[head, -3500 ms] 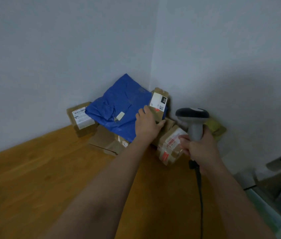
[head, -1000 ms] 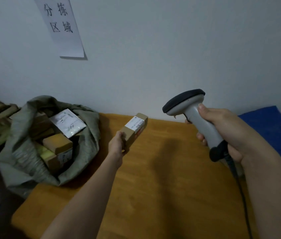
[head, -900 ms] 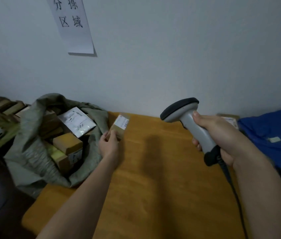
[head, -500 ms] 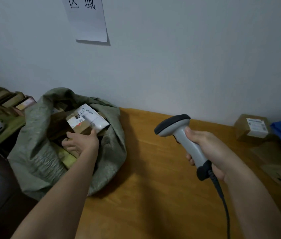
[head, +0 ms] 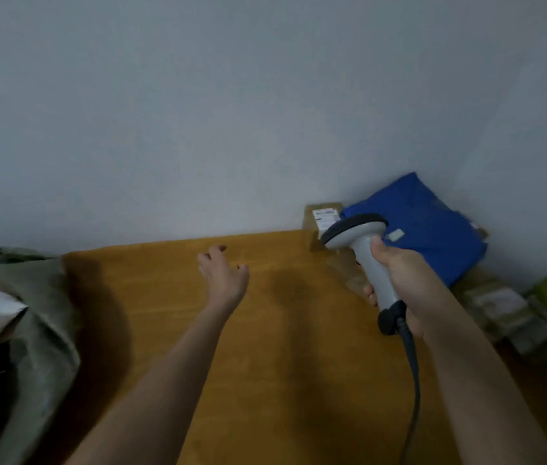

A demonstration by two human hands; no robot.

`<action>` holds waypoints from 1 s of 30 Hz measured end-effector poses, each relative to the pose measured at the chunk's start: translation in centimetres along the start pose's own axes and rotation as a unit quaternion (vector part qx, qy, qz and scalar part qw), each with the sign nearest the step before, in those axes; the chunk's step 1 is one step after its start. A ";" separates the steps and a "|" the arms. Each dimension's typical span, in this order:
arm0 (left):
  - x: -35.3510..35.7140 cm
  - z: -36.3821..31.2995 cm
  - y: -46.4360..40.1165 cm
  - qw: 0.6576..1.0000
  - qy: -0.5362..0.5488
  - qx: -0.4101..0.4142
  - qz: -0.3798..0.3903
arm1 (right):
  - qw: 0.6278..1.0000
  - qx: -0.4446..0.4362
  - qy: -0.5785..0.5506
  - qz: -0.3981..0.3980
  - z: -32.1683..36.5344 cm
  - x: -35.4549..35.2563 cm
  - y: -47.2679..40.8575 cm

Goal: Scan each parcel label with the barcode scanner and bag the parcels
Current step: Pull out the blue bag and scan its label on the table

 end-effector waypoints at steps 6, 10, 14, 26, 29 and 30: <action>17.4 -11.4 6.6 0.960 -0.067 0.170 0.213 | 0.997 -0.003 -0.028 -0.069 -1.3 -15.4 -4.1; 27.5 -15.6 10.2 0.881 -0.270 0.251 0.296 | 0.994 0.006 -0.014 -0.104 -2.6 -23.1 -6.6; 33.3 -16.9 11.3 0.795 -0.431 0.332 0.269 | 0.993 0.022 -0.024 -0.114 -4.0 -27.8 -8.6; 29.3 -19.3 7.6 0.954 -0.009 0.237 0.184 | 0.987 0.023 -0.095 -0.129 -5.4 -31.1 -9.1; 25.0 -19.3 6.8 0.969 0.116 0.180 0.127 | 0.987 0.015 -0.098 -0.127 -4.3 -29.5 -8.2; 23.6 -19.1 6.5 0.971 0.134 0.167 0.111 | 0.987 0.011 -0.104 -0.121 -4.0 -28.7 -7.8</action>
Point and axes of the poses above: each hand's wrist, its own y-axis away from the middle knuckle, its own x-axis out of the palm, z = x × y, the point moved 4 cm from there along -y, towards the middle knuckle, and after that the axes turned 1 degree about z, right-handed, at the moved point
